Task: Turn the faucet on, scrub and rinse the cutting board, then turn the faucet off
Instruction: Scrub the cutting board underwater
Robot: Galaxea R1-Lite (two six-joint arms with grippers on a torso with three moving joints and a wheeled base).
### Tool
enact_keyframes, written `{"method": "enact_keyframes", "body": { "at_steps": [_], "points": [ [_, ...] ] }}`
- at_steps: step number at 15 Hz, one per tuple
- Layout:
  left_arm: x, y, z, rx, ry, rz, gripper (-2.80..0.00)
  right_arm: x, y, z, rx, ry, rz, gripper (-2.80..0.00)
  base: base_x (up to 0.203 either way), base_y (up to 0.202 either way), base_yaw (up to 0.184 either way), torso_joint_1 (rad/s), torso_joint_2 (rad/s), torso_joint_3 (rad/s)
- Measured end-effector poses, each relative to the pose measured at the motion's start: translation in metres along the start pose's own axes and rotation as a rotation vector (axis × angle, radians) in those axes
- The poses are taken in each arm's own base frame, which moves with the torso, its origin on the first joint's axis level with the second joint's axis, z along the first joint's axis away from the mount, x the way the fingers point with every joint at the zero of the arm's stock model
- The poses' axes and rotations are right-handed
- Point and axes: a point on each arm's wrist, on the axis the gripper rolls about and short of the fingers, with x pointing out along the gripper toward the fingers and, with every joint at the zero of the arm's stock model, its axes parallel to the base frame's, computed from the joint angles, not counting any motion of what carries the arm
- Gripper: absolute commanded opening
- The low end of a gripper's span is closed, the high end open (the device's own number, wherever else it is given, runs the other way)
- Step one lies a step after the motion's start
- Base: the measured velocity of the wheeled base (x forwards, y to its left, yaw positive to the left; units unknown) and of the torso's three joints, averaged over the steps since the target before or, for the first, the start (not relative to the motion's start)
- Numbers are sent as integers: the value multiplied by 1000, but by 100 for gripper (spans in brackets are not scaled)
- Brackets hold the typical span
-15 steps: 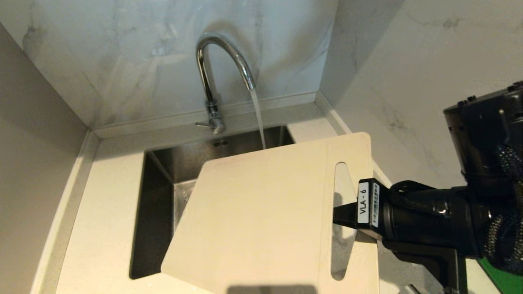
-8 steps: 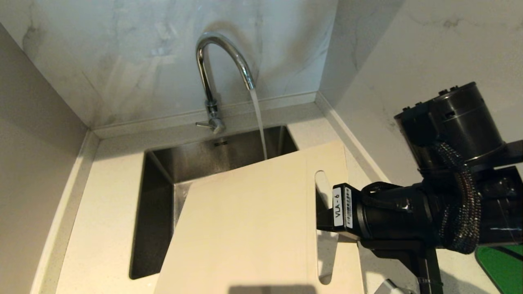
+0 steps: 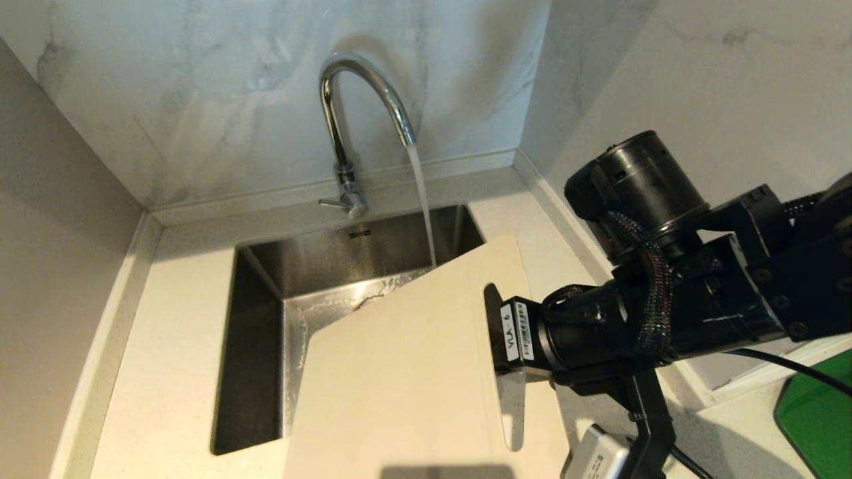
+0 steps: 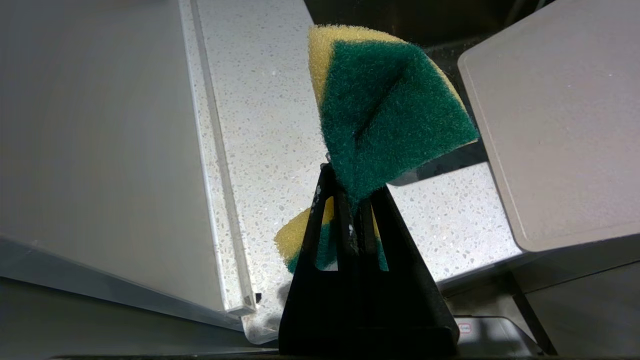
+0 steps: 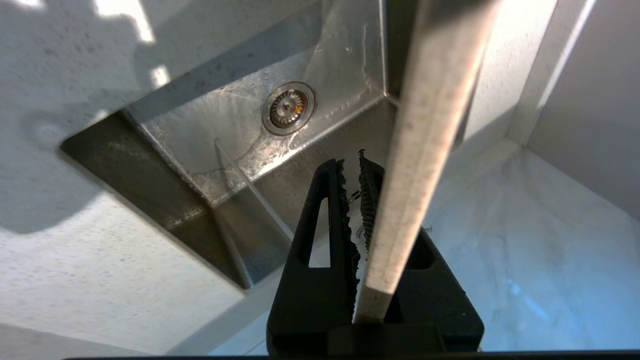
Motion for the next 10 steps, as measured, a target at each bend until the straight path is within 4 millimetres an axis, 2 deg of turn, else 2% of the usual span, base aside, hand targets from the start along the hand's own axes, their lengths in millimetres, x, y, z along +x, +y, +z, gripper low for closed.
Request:
{"method": "enact_keyframes", "body": {
  "at_steps": [4, 10],
  "points": [
    [0, 0, 0, 0, 0, 0, -280, 16, -6, -15, -21, -14, 18, -280, 0, 0, 0, 0, 0, 0],
    [0, 0, 0, 0, 0, 0, -280, 13, -15, -43, -39, 115, 57, -280, 0, 0, 0, 0, 0, 0]
  ]
}}
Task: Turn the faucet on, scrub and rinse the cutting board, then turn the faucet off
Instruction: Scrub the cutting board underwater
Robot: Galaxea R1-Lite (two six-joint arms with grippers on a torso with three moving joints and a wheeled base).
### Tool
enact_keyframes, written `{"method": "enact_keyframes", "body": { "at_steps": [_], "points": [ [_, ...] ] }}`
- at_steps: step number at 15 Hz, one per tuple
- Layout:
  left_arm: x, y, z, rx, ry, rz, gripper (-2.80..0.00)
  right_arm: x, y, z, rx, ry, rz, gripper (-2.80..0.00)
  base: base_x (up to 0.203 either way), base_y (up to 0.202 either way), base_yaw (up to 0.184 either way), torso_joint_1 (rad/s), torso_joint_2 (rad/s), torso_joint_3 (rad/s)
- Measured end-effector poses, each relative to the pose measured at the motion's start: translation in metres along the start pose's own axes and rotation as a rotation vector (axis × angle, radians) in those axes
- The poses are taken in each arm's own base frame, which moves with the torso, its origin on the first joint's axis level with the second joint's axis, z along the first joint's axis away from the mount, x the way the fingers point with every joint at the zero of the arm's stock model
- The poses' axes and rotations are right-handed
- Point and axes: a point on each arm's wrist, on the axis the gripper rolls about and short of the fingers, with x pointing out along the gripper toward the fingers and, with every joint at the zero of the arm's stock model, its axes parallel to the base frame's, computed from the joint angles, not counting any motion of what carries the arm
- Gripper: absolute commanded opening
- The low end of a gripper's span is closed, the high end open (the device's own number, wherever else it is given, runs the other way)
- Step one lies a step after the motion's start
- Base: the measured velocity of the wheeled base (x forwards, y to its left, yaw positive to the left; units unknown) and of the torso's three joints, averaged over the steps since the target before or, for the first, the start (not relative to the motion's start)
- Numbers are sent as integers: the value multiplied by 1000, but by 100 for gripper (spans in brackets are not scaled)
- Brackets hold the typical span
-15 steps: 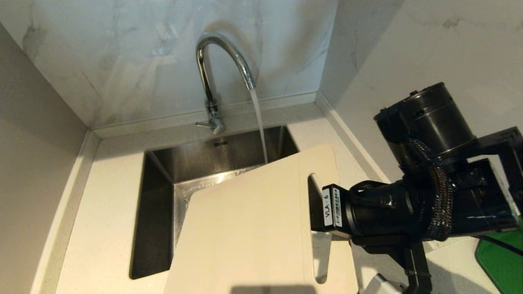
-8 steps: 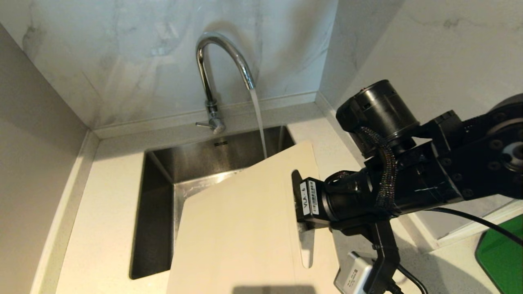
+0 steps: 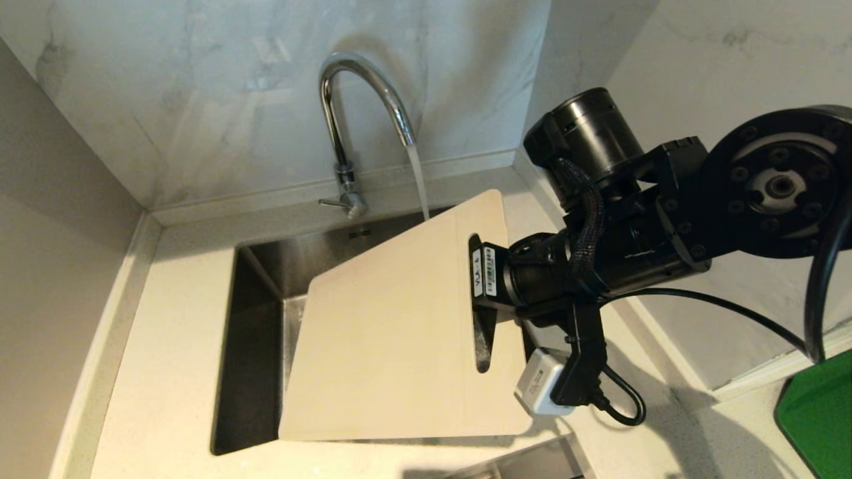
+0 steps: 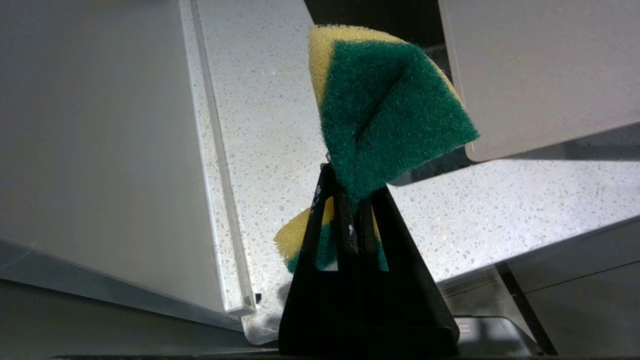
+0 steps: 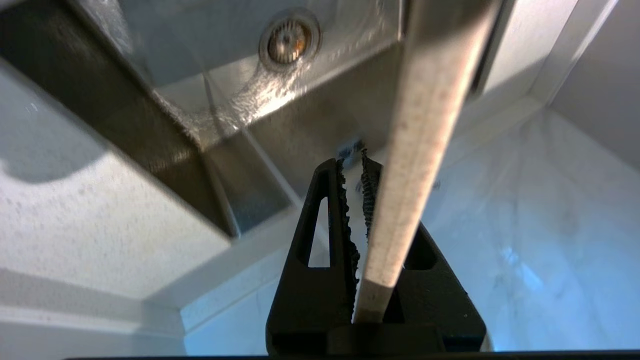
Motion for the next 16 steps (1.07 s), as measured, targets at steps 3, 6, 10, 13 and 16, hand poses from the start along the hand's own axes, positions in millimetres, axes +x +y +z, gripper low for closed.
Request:
{"method": "enact_keyframes", "body": {
  "at_steps": [3, 6, 10, 13, 16],
  "points": [
    [0, 0, 0, 0, 0, 0, -280, 3, 0, -2, 1, -1, 4, -280, 0, 0, 0, 0, 0, 0],
    [0, 0, 0, 0, 0, 0, -280, 3, -1, -4, -6, -7, 8, -280, 0, 0, 0, 0, 0, 0],
    [0, 0, 0, 0, 0, 0, -280, -1, -5, -13, -26, 5, 4, -280, 0, 0, 0, 0, 0, 0],
    [0, 0, 0, -1, 0, 0, -280, -6, -13, -30, -61, 17, 5, -280, 0, 0, 0, 0, 0, 0],
    [0, 0, 0, 0, 0, 0, -280, 12, -12, -34, -78, -44, 35, -280, 0, 0, 0, 0, 0, 0]
  ]
}}
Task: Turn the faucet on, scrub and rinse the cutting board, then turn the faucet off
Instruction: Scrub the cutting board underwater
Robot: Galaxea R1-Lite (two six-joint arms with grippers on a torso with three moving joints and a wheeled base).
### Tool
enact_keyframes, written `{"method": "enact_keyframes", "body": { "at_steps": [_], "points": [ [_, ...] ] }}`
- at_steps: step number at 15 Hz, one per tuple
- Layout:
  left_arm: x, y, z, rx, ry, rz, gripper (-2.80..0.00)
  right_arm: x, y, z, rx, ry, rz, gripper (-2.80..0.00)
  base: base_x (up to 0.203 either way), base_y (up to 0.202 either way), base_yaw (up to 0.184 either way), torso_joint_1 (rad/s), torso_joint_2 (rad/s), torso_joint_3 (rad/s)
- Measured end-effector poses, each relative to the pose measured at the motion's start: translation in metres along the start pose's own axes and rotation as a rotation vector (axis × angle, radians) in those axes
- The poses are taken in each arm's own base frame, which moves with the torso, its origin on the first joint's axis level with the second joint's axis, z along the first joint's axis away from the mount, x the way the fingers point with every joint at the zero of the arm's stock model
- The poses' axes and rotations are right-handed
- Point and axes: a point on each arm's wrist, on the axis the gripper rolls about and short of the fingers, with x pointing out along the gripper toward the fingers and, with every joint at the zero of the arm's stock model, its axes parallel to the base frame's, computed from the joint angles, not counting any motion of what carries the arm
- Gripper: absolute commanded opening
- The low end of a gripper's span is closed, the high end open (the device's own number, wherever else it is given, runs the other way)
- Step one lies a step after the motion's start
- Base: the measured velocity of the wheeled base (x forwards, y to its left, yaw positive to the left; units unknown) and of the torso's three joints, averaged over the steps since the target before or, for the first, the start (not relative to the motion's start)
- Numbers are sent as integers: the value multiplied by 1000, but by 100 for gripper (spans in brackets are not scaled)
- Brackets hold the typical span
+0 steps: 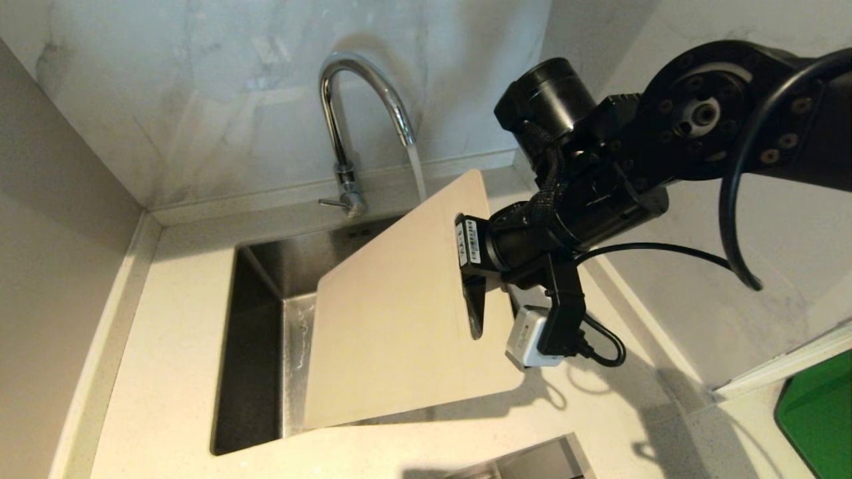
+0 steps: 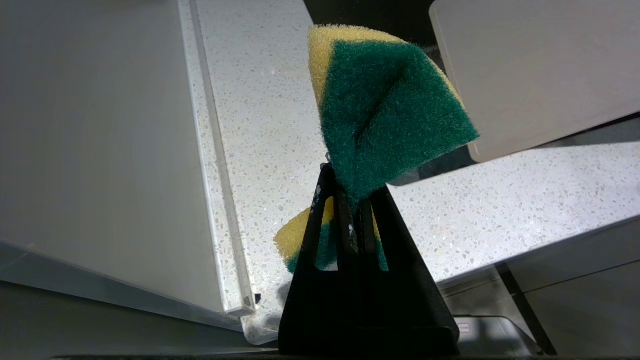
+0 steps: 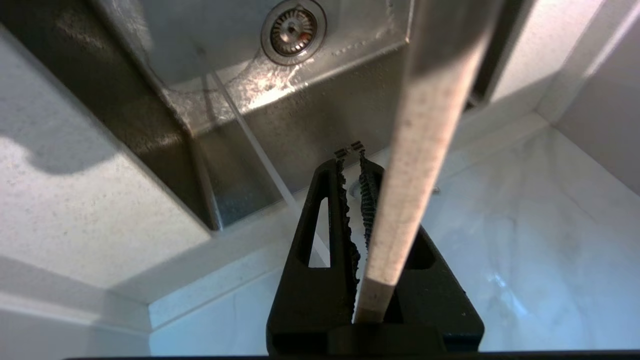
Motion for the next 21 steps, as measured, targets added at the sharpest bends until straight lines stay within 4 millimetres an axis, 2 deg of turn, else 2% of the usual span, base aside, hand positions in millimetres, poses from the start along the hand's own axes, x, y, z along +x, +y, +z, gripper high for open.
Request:
{"method": "enact_keyframes", "body": {
  "at_steps": [7, 13, 17, 21],
  "points": [
    [0, 0, 0, 0, 0, 0, -280, 29, 5, -12, 5, -10, 15, -280, 0, 0, 0, 0, 0, 0],
    [0, 0, 0, 0, 0, 0, -280, 35, 29, -34, 13, 99, 31, -280, 0, 0, 0, 0, 0, 0],
    [0, 0, 0, 0, 0, 0, -280, 39, 36, -38, 22, 96, 9, -280, 0, 0, 0, 0, 0, 0],
    [0, 0, 0, 0, 0, 0, -280, 52, 46, -45, 31, 103, -26, -280, 0, 0, 0, 0, 0, 0]
  ]
}}
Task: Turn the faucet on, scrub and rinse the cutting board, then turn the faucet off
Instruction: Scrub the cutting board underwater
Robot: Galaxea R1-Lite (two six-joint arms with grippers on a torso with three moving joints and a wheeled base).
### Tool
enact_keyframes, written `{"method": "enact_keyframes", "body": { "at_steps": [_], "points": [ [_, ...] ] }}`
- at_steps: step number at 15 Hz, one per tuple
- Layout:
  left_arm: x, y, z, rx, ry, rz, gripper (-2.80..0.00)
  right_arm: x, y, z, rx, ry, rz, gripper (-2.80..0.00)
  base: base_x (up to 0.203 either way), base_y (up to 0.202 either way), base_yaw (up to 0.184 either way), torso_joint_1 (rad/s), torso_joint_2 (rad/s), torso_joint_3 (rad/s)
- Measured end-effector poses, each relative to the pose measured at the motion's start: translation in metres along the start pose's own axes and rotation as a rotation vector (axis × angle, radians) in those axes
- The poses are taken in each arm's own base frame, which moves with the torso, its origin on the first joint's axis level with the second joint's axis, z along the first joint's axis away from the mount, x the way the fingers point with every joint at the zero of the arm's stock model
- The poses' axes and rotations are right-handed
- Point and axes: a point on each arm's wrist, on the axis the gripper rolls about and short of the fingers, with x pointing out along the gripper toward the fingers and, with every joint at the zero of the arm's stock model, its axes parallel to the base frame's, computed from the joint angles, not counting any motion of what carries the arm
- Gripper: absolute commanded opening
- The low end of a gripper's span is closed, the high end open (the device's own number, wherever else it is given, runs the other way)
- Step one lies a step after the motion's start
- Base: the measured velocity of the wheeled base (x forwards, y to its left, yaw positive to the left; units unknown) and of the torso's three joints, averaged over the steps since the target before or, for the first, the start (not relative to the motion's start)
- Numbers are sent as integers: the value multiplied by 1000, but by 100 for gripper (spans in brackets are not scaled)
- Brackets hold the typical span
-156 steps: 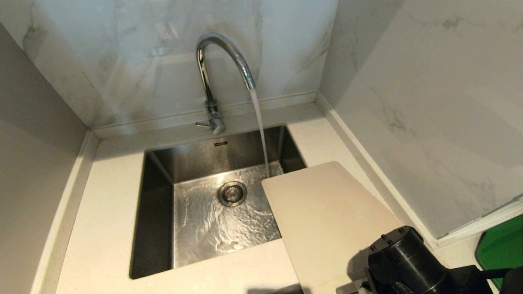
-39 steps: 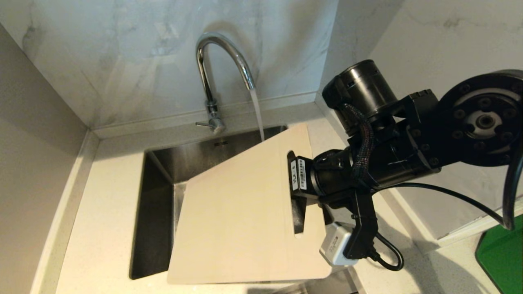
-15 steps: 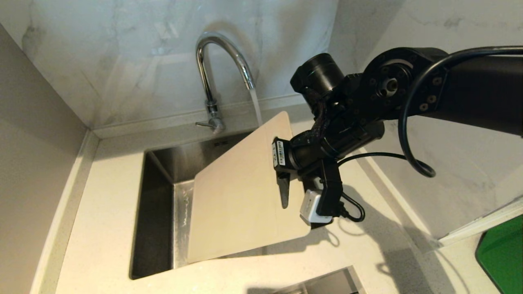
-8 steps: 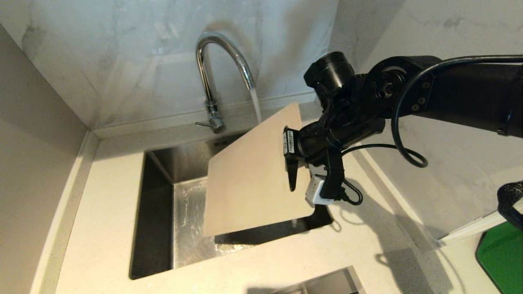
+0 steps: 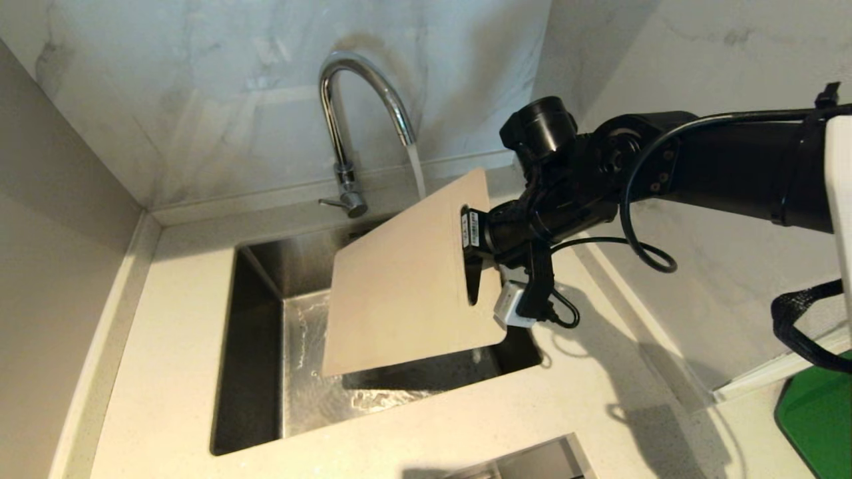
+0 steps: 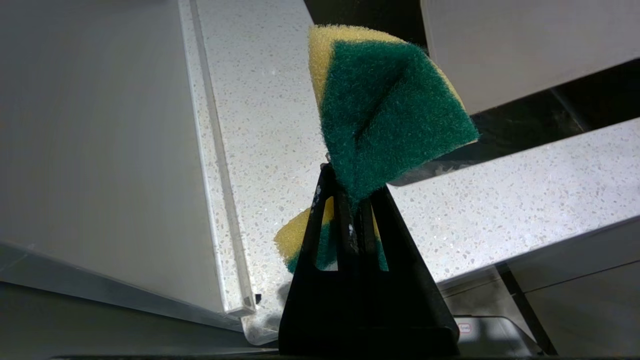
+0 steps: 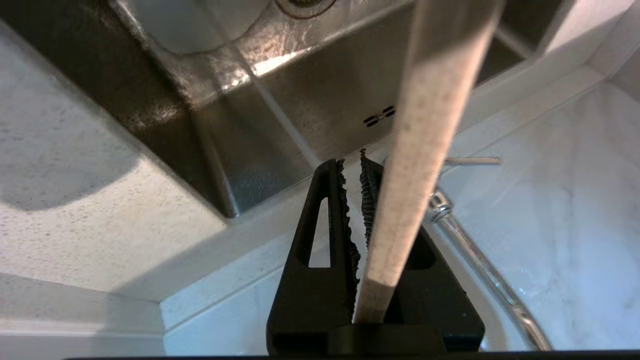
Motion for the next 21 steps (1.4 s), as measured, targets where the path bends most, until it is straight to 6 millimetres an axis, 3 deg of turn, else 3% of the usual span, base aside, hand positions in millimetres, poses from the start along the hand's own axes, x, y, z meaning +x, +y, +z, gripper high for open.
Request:
{"method": "enact_keyframes", "body": {
  "at_steps": [14, 21],
  "points": [
    [0, 0, 0, 0, 0, 0, -280, 48, 21, -10, 8, 22, -123, -280, 0, 0, 0, 0, 0, 0],
    [0, 0, 0, 0, 0, 0, -280, 57, 33, -13, 18, 43, -115, -280, 0, 0, 0, 0, 0, 0]
  ]
}}
